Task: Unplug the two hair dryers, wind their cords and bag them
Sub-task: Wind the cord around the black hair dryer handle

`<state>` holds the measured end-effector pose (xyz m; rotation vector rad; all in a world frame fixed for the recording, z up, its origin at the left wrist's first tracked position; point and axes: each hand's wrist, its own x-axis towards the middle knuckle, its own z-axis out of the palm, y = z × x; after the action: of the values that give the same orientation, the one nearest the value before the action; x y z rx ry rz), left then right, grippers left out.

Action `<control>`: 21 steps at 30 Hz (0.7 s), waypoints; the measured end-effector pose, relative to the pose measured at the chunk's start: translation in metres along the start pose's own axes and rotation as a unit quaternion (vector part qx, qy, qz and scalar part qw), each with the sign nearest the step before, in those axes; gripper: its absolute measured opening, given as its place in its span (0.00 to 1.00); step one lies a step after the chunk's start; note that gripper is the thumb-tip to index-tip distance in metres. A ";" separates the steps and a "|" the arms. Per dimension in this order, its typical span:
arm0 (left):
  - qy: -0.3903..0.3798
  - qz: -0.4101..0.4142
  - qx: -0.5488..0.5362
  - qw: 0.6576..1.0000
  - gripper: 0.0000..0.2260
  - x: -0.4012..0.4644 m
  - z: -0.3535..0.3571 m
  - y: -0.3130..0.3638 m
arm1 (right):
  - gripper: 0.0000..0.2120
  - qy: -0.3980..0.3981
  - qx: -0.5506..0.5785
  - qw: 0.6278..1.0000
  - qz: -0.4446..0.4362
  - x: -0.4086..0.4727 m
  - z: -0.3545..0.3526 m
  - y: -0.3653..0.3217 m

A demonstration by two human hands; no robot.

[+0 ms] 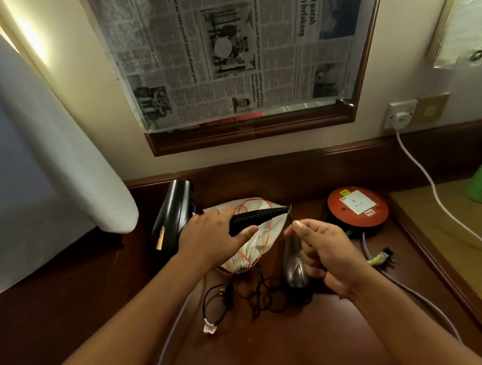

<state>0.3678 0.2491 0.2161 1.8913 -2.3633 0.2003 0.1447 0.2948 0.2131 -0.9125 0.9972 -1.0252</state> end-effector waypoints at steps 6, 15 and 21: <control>-0.001 -0.040 -0.065 0.997 0.31 0.007 -0.018 0.031 | 0.11 -0.070 0.012 0.997 0.009 0.011 -0.024 -0.009; 0.002 0.004 -0.100 0.995 0.36 0.008 -0.034 0.041 | 0.09 -0.252 -0.101 0.955 0.119 0.048 -0.069 -0.026; -0.011 0.063 -0.077 0.995 0.31 0.019 -0.046 0.032 | 0.12 -0.277 -0.259 0.919 0.107 0.069 -0.068 -0.068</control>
<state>0.3321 0.2456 0.2630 1.6876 -2.4370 0.0066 0.0770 0.2020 0.2423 -1.3959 0.8608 -0.2698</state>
